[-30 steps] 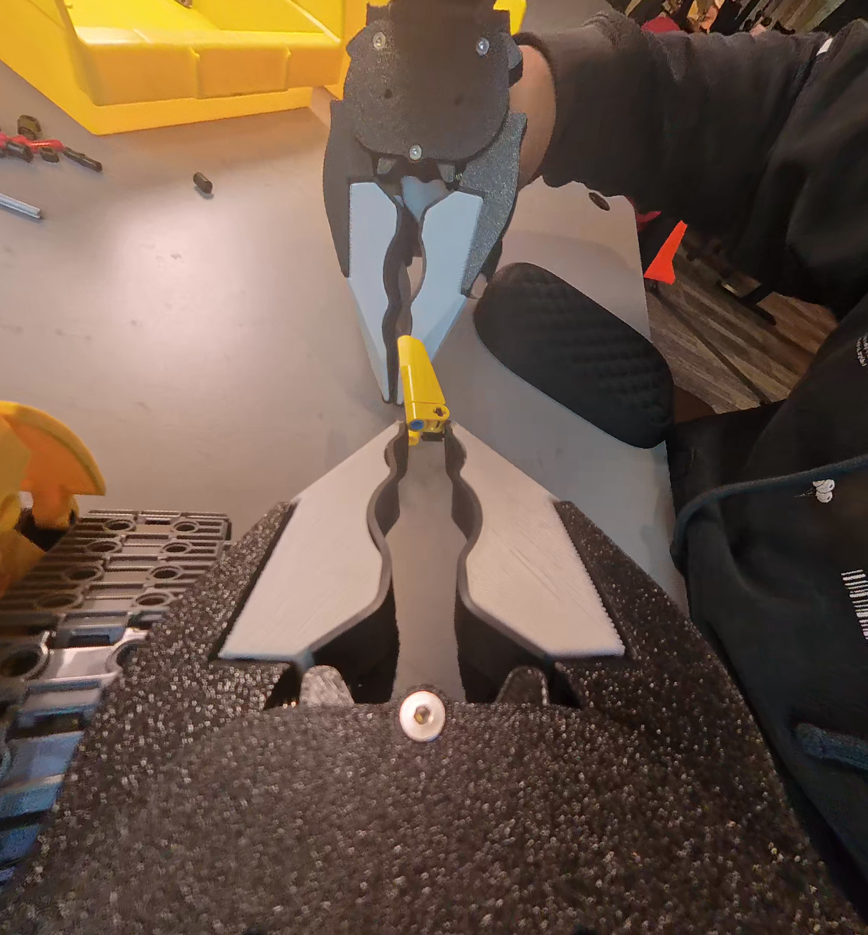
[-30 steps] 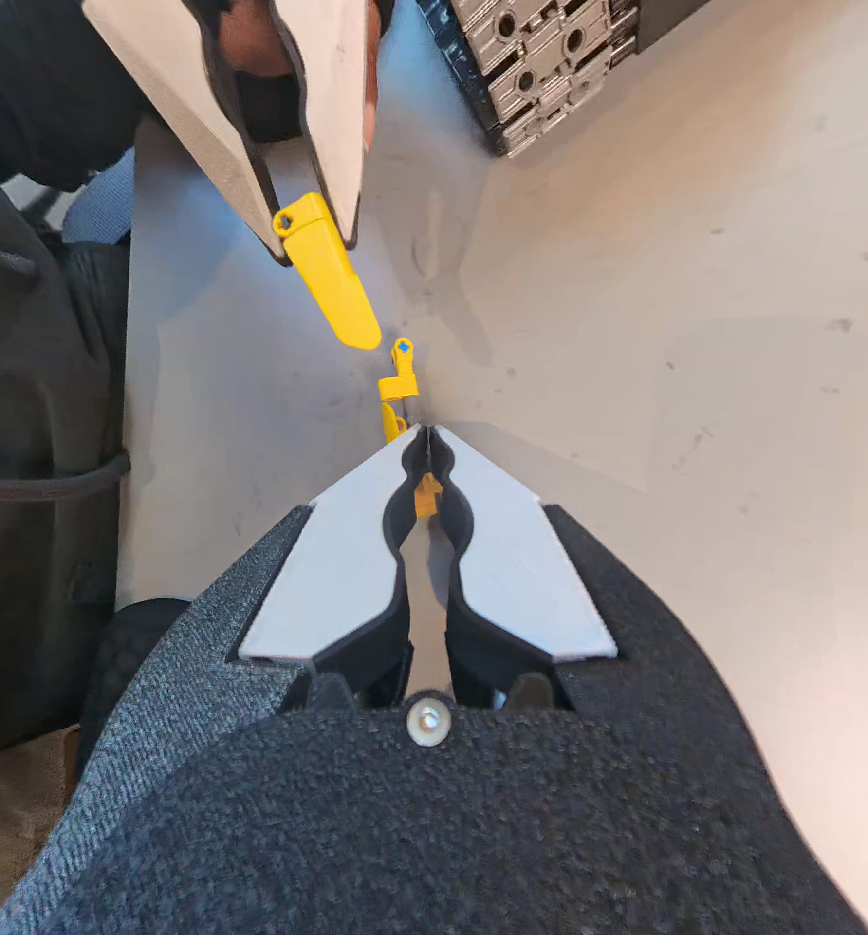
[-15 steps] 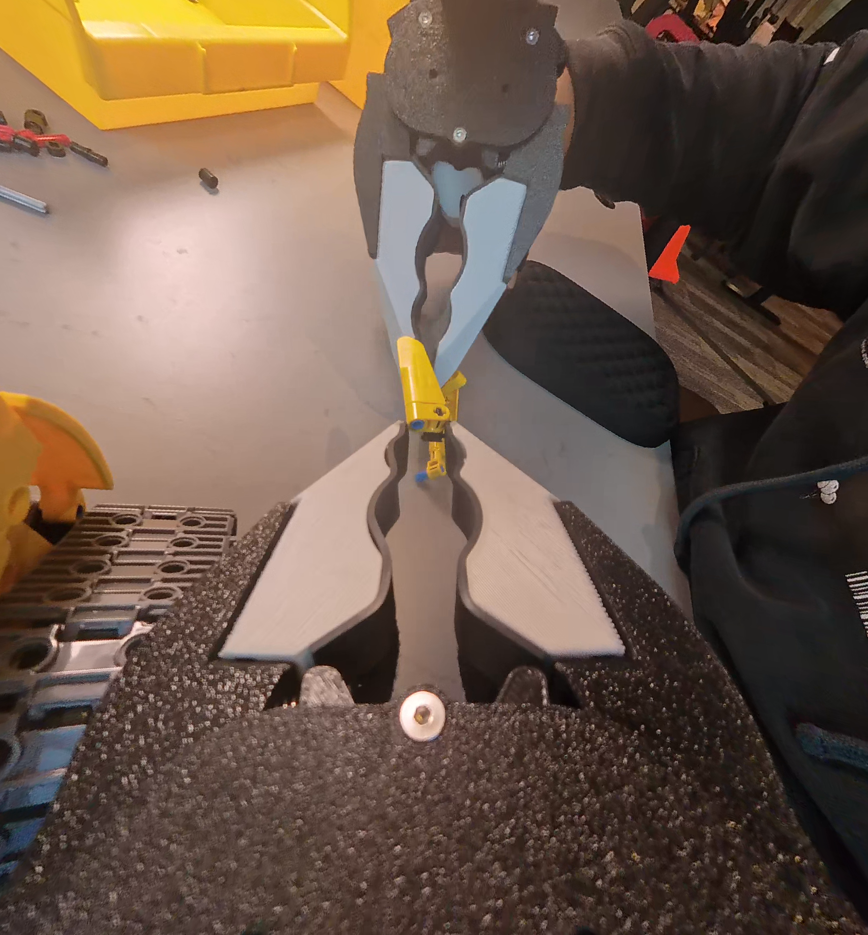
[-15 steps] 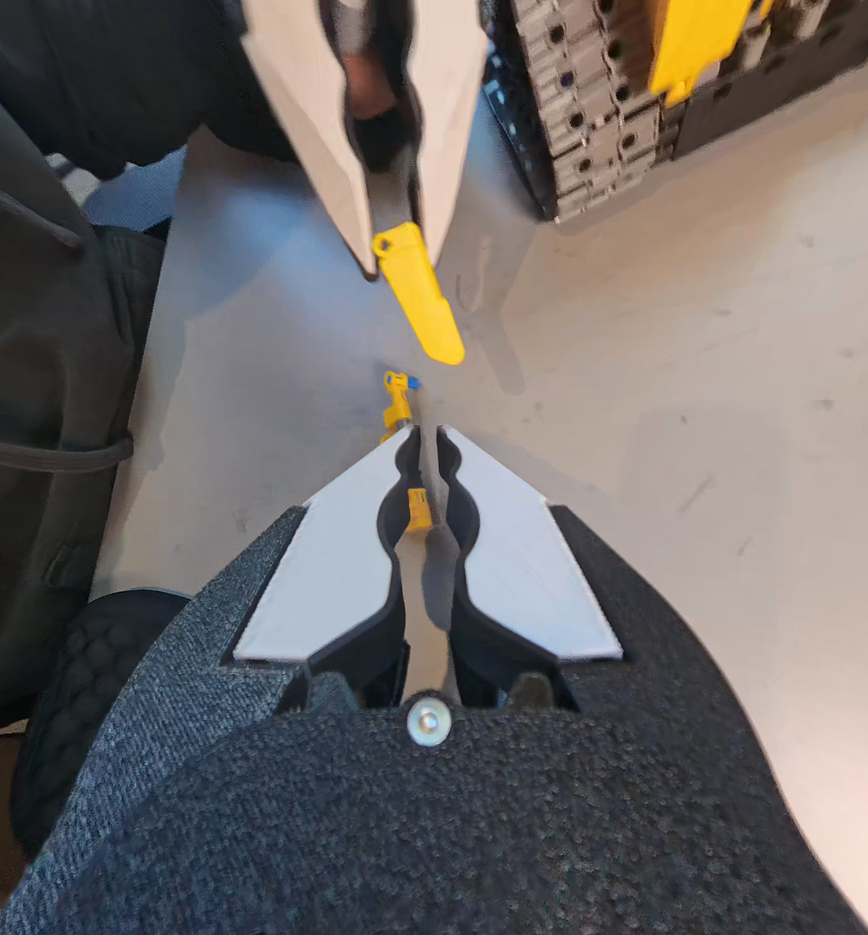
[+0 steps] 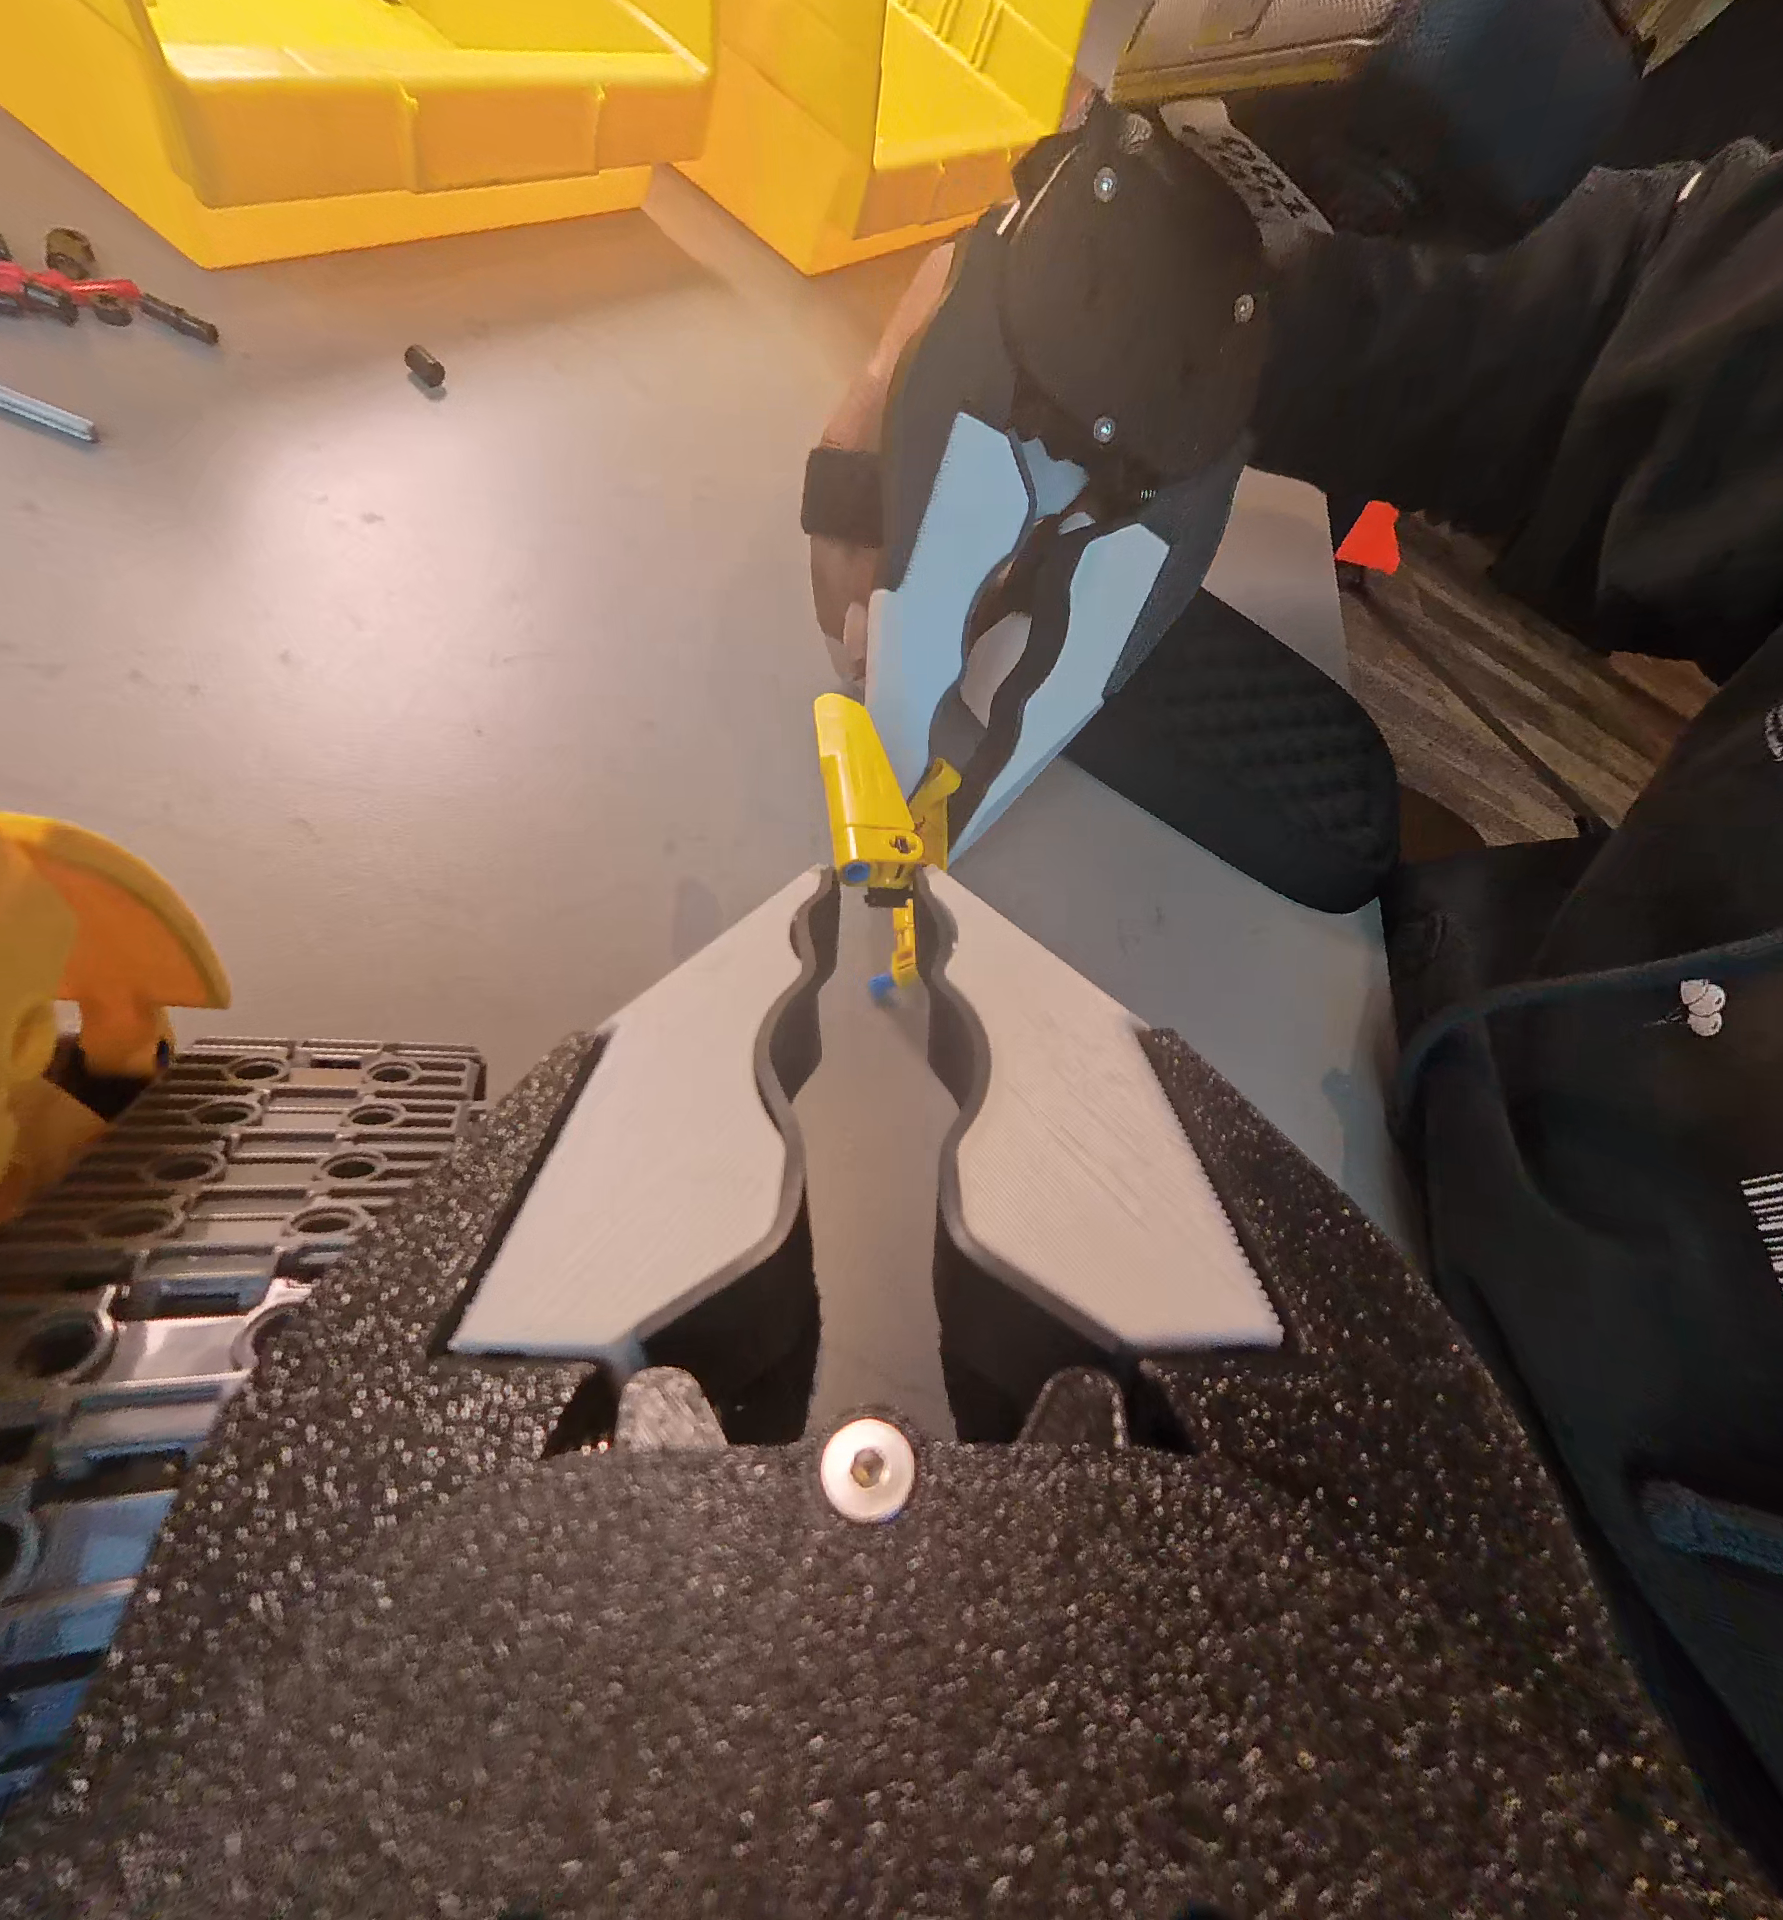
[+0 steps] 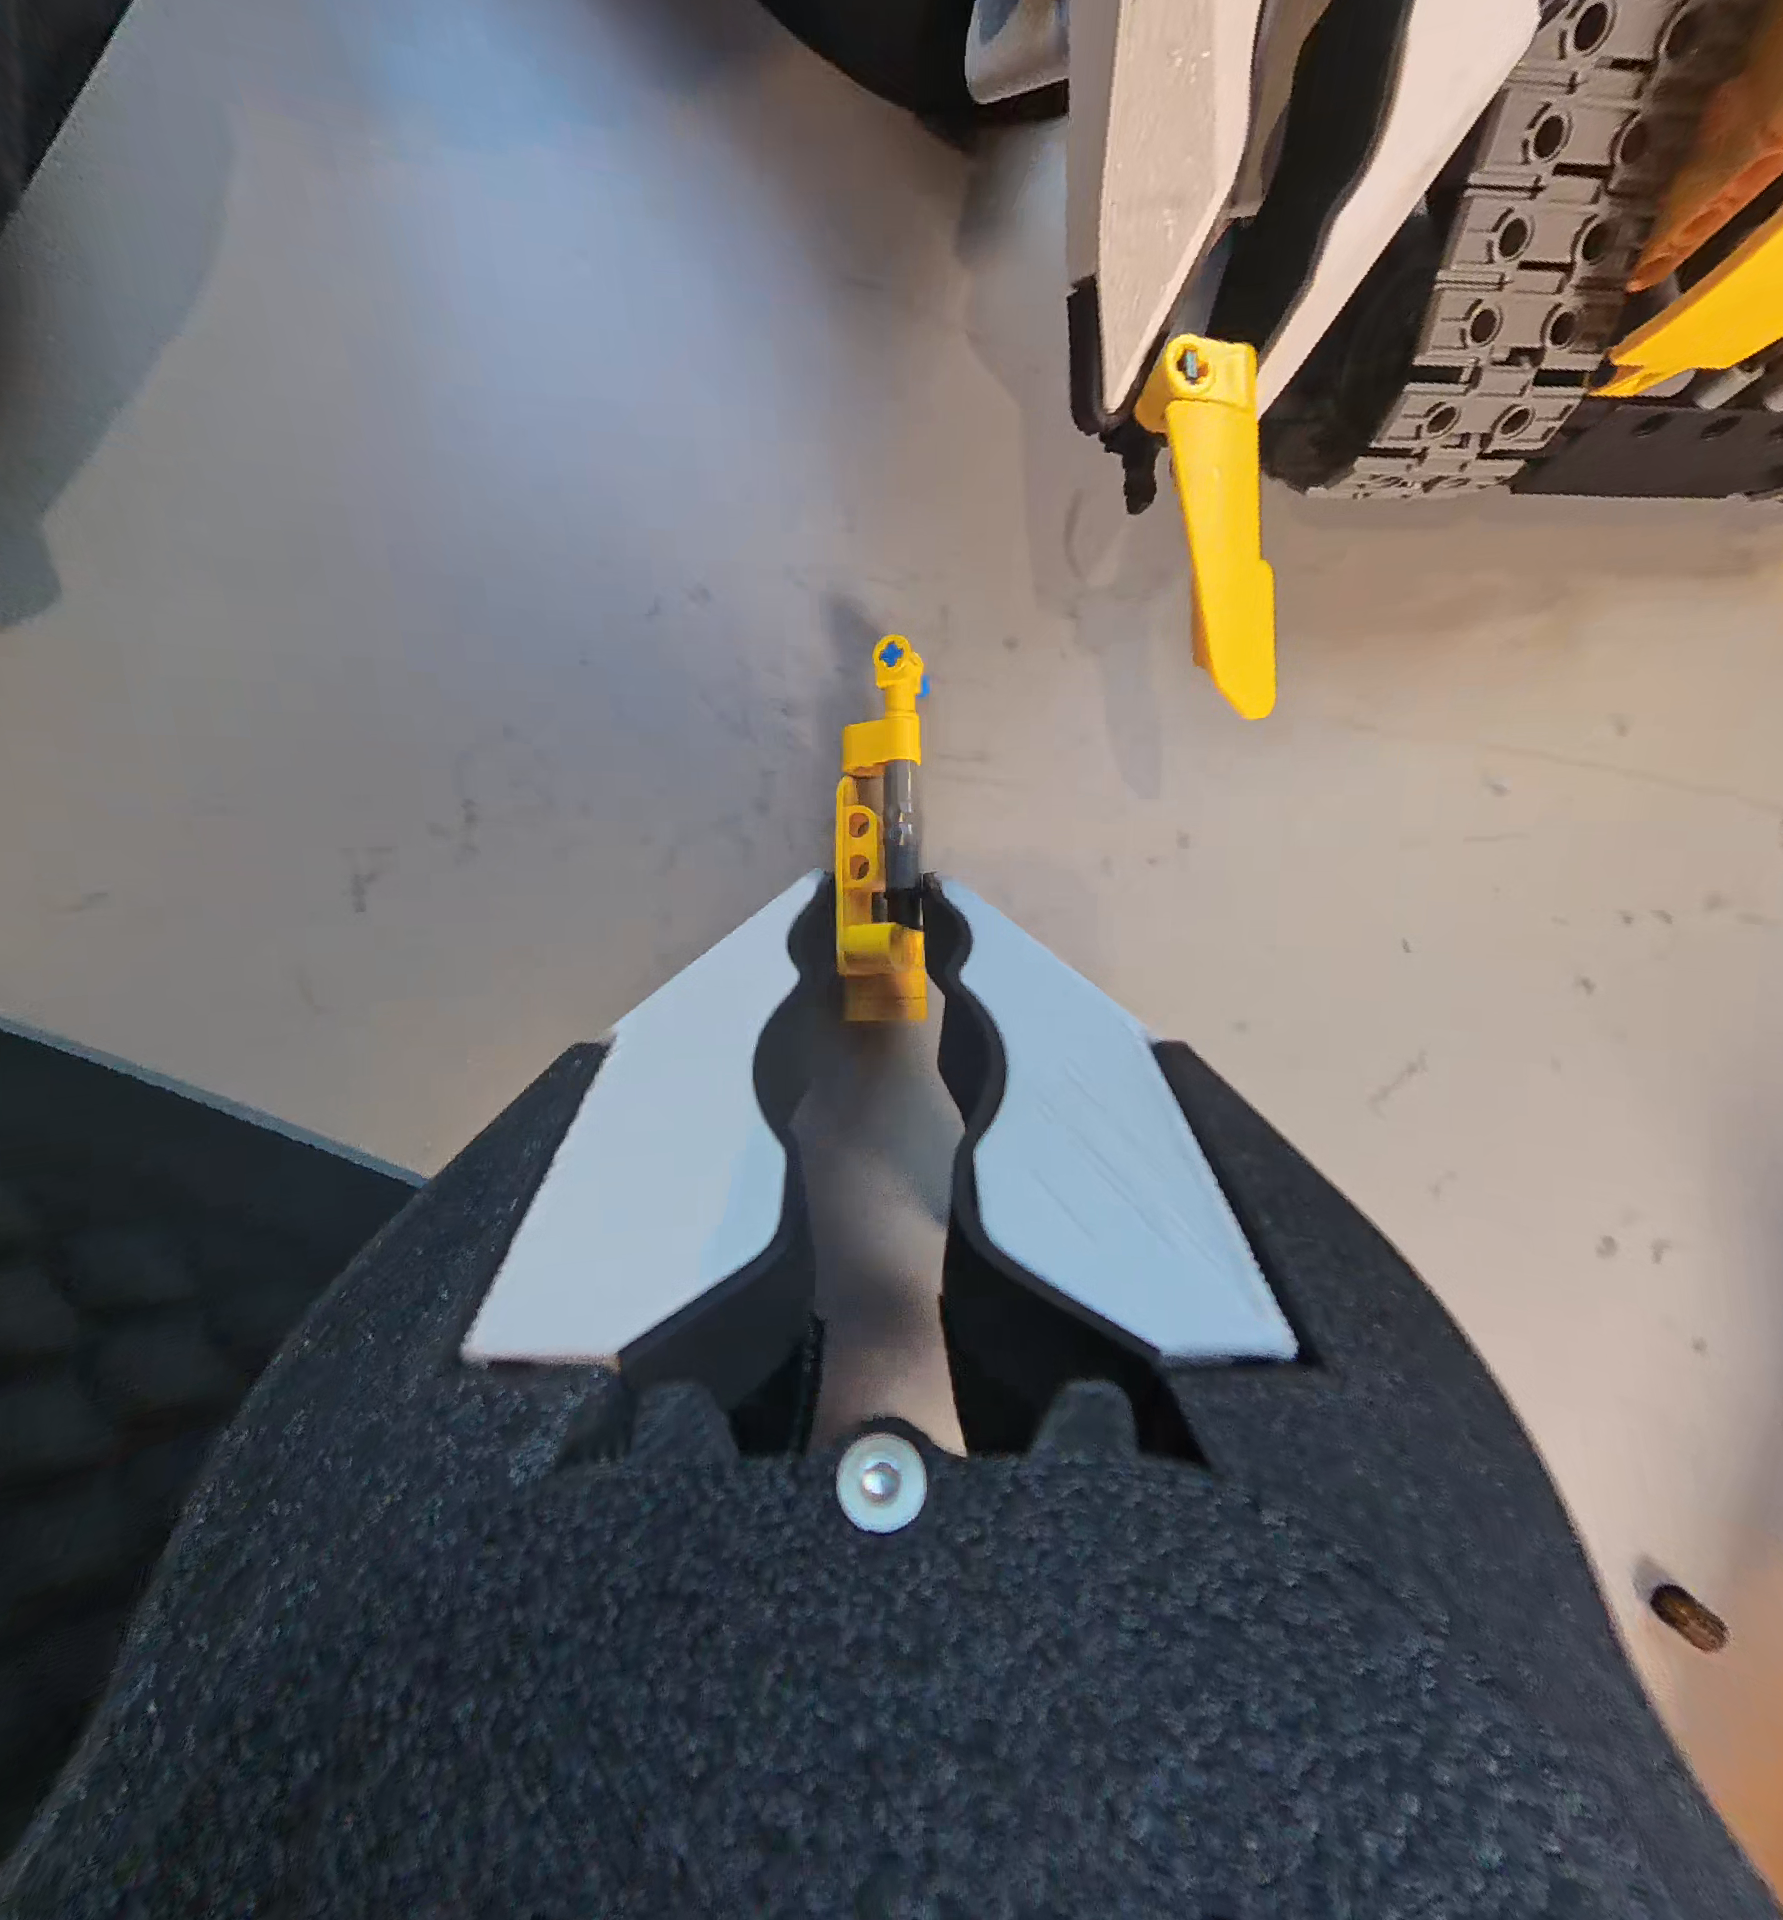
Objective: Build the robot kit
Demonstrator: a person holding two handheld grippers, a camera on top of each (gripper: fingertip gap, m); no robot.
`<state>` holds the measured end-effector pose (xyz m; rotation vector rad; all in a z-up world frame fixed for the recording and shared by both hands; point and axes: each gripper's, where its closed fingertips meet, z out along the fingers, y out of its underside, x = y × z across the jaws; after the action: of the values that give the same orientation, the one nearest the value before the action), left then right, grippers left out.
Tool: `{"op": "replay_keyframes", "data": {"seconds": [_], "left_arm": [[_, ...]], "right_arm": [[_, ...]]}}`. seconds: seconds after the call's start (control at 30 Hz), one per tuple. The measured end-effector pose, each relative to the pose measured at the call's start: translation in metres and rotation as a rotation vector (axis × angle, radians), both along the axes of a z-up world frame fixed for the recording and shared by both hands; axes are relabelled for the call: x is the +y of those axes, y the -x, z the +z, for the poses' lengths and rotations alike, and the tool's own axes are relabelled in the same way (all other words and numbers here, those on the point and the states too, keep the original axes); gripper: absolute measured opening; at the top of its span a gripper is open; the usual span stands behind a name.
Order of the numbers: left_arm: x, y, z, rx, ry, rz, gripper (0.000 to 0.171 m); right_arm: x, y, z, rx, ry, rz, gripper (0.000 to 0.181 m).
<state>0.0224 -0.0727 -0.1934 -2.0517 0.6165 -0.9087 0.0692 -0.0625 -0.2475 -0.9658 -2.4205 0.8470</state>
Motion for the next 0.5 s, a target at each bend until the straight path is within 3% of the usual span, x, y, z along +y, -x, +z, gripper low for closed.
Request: {"op": "replay_keyframes", "data": {"seconds": [0.2,0.5], "left_arm": [[-0.002,-0.001,0.003,-0.012,-0.015,-0.016,0.013],[-0.010,-0.010,0.009,0.043,-0.107,-0.078,0.013]], "right_arm": [[-0.002,-0.004,0.000,-0.092,0.116,-0.060,0.016],[0.005,-0.004,0.025,-0.147,0.359,-0.164,0.016]]}}
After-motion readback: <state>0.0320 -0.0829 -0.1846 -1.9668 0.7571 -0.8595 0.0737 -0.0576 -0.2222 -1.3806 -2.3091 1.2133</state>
